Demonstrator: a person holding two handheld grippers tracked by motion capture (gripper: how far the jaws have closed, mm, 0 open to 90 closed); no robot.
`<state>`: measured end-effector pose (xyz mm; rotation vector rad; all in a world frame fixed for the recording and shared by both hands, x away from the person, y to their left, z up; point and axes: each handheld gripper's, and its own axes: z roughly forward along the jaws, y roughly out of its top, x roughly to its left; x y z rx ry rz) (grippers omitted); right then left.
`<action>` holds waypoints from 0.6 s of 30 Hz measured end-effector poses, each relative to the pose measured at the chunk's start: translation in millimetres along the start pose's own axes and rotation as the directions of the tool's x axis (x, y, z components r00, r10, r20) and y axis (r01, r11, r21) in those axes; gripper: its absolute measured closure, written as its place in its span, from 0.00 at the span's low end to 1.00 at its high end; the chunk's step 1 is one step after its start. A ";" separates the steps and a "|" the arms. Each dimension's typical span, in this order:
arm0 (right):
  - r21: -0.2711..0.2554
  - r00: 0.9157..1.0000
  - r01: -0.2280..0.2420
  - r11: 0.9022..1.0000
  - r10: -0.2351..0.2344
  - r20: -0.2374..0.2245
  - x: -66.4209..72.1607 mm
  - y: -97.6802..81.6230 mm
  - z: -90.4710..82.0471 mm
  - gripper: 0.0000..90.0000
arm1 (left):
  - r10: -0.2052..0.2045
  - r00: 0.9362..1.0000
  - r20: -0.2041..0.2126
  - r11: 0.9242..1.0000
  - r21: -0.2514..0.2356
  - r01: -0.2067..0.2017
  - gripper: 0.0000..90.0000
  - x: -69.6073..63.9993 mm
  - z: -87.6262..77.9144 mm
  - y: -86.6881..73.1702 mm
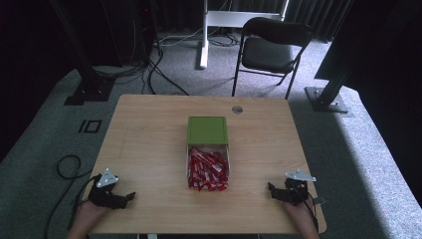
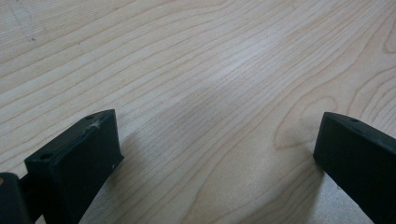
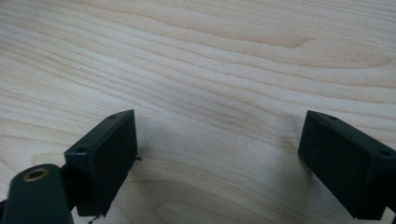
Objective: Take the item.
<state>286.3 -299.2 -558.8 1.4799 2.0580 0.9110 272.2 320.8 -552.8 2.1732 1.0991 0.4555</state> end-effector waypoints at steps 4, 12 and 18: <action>0.001 1.000 0.007 1.000 -0.007 -0.002 -0.3 0.0 0.1 0.13 | 0.000 1.000 0.000 1.000 0.000 0.000 0.02 0.0 0.0 0.0; 0.010 1.000 0.010 1.000 -0.010 0.002 -0.7 0.6 -0.2 0.13 | 0.000 1.000 -0.001 1.000 0.000 0.000 0.02 0.0 0.0 0.0; 0.025 1.000 0.002 1.000 -0.002 0.015 -2.3 3.4 0.5 0.13 | 0.000 1.000 -0.001 1.000 0.000 0.000 0.02 0.0 -0.1 0.0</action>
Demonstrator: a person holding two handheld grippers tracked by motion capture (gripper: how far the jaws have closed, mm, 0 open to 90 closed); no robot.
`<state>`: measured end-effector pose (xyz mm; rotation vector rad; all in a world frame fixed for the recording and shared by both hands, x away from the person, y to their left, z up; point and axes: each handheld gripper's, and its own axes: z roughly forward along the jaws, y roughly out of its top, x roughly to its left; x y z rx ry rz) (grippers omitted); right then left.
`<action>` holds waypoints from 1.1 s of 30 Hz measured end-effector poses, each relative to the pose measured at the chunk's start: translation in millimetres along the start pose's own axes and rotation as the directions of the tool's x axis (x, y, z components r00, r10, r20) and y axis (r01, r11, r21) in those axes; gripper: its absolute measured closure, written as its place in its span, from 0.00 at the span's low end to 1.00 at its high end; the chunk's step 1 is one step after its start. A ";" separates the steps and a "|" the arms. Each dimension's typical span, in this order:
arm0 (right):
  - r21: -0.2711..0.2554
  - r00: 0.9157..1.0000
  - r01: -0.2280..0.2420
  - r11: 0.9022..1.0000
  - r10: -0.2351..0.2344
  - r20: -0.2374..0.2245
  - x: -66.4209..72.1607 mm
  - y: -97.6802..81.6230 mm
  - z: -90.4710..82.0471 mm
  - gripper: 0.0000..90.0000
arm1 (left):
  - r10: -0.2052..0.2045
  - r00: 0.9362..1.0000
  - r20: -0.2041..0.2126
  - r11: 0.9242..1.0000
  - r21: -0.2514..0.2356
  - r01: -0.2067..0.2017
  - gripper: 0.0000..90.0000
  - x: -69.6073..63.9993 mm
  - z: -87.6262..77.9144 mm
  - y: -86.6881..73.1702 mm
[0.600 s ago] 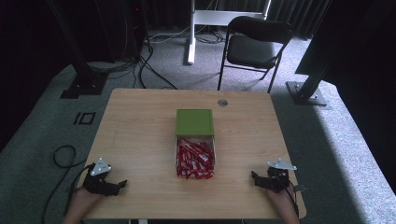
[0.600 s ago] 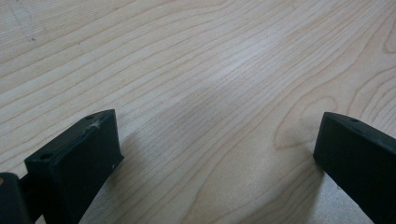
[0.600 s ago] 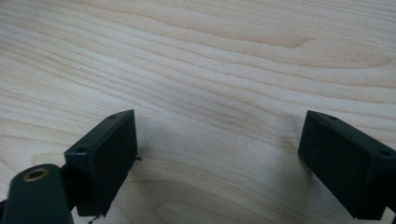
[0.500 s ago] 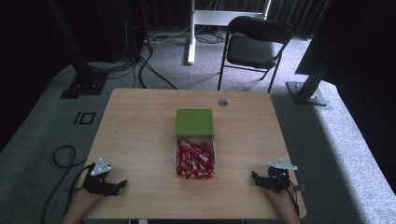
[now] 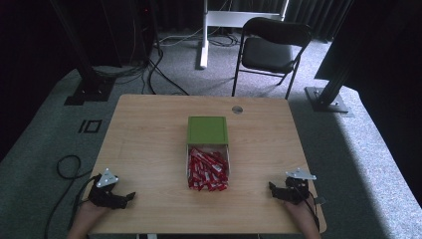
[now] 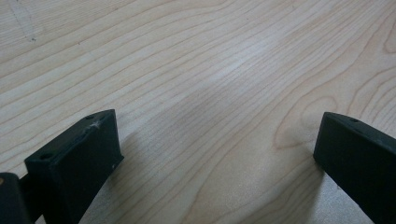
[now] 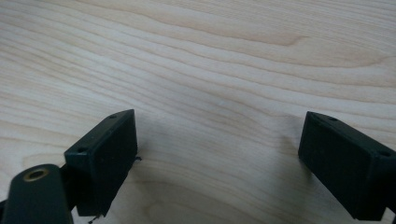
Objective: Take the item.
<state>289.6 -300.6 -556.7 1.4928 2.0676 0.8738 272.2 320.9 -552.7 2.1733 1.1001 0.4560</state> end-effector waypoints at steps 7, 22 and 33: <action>0.029 1.000 -0.006 1.000 0.006 0.005 -0.3 3.9 0.4 0.13 | 0.002 1.000 0.000 1.000 0.000 -0.002 0.02 0.1 0.0 0.0; 0.004 0.998 0.025 1.000 -0.025 -0.054 12.2 17.2 -9.6 0.13 | 0.000 1.000 0.000 1.000 0.000 0.000 0.02 0.0 0.0 0.0; -0.048 0.995 0.026 0.999 -0.030 -0.096 23.4 36.4 -20.0 0.13 | 0.001 1.000 0.000 1.000 0.000 -0.001 0.02 0.0 0.0 0.0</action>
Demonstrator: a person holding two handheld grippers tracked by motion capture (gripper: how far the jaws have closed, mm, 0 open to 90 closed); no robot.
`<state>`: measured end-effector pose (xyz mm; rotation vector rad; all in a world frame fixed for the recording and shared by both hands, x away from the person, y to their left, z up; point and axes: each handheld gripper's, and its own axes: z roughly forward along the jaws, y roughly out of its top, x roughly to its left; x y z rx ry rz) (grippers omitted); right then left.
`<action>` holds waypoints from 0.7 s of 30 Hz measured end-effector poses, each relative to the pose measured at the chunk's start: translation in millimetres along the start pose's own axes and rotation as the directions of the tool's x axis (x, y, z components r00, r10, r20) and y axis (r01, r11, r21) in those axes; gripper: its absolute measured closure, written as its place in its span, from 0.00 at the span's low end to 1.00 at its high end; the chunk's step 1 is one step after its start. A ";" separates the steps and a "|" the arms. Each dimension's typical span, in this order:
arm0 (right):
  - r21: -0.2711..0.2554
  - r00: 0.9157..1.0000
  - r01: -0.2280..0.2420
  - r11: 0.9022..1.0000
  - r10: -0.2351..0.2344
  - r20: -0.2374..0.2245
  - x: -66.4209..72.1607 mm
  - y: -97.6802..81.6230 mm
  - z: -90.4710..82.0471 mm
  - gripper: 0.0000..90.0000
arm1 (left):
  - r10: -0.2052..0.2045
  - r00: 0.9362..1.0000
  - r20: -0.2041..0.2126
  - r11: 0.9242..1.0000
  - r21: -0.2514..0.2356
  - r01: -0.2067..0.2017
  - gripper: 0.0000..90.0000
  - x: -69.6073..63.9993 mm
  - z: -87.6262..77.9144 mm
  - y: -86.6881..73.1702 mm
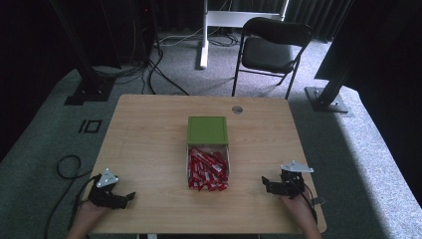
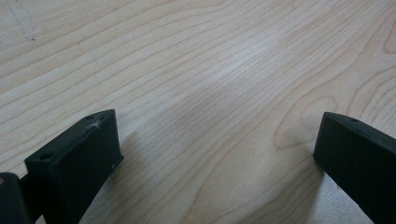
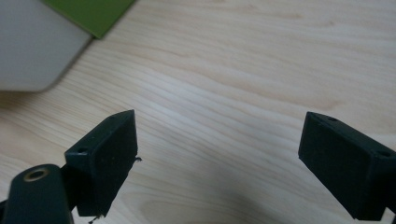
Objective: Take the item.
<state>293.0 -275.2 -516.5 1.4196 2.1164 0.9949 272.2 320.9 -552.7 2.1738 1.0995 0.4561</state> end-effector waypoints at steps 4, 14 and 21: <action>-0.015 1.000 0.012 1.000 -0.012 -0.016 5.0 10.0 -4.6 0.13 | 0.001 1.000 0.000 1.000 0.000 -0.001 0.02 0.1 0.0 0.0; -0.058 0.996 0.052 0.997 -0.056 -0.063 23.1 35.8 -14.0 0.13 | 0.001 1.000 0.000 1.000 0.000 -0.001 0.02 0.1 0.0 0.0; -0.076 0.991 0.079 0.994 -0.086 -0.103 36.9 48.9 -16.4 0.13 | 0.000 1.000 0.000 1.000 0.000 0.000 0.02 0.1 0.0 0.0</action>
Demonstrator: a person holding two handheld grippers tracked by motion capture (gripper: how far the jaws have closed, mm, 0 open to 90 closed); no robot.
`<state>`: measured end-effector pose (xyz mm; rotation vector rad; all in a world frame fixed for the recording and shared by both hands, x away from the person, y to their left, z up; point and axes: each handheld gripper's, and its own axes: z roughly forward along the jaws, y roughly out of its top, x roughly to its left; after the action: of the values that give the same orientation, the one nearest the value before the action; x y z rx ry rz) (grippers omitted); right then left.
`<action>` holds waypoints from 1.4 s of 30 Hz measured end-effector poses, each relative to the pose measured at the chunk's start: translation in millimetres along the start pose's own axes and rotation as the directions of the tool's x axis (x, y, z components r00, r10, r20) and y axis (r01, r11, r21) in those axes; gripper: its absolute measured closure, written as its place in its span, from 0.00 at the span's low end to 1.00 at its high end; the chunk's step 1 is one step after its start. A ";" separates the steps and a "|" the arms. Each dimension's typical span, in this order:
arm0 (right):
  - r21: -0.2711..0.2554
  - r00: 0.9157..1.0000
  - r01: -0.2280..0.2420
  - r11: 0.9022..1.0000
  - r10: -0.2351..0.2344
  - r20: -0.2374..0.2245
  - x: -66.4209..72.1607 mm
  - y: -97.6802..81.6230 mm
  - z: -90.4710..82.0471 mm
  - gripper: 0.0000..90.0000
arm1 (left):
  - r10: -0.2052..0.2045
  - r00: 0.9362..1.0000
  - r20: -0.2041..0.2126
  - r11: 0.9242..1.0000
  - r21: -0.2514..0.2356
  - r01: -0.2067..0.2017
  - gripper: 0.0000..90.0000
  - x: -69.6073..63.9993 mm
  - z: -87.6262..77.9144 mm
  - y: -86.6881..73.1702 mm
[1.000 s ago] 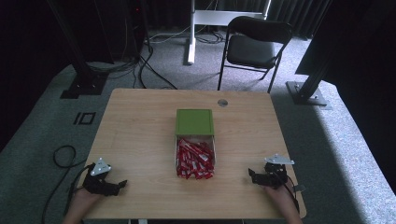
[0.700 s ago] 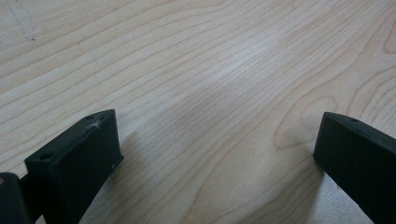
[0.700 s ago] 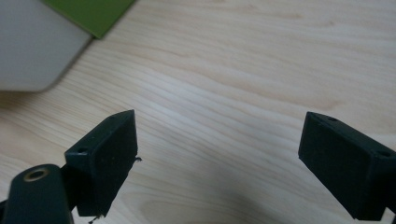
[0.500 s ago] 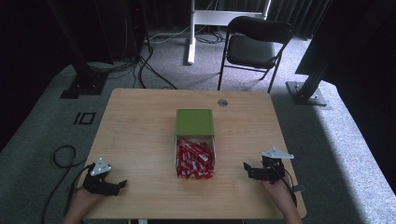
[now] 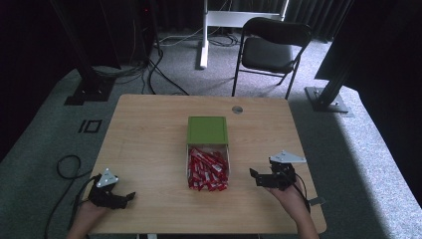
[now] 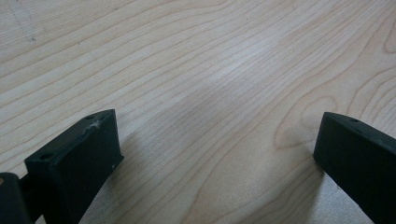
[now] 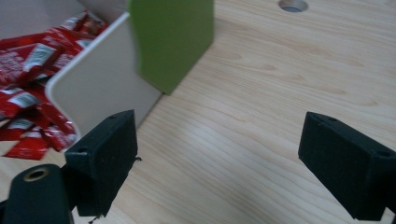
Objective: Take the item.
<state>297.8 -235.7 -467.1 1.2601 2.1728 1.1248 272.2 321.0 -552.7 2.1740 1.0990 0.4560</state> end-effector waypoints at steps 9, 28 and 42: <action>-0.028 0.998 0.041 0.999 -0.043 -0.053 17.8 18.7 -0.1 0.13 | 0.000 1.000 0.000 1.000 0.000 0.000 0.02 0.0 0.0 0.0; -0.063 0.983 0.119 0.991 -0.126 -0.131 58.4 47.5 12.1 0.13 | 0.000 1.000 0.000 1.000 -0.001 0.000 0.02 0.0 0.0 0.0; -0.056 0.960 0.173 0.983 -0.181 -0.214 96.6 61.0 38.2 0.15 | 0.001 1.000 0.000 1.000 0.000 -0.001 0.02 0.1 0.0 0.0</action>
<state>305.6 -119.7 -435.8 0.9410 2.3566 1.2727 272.3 321.0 -552.7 2.1744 1.0976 0.4566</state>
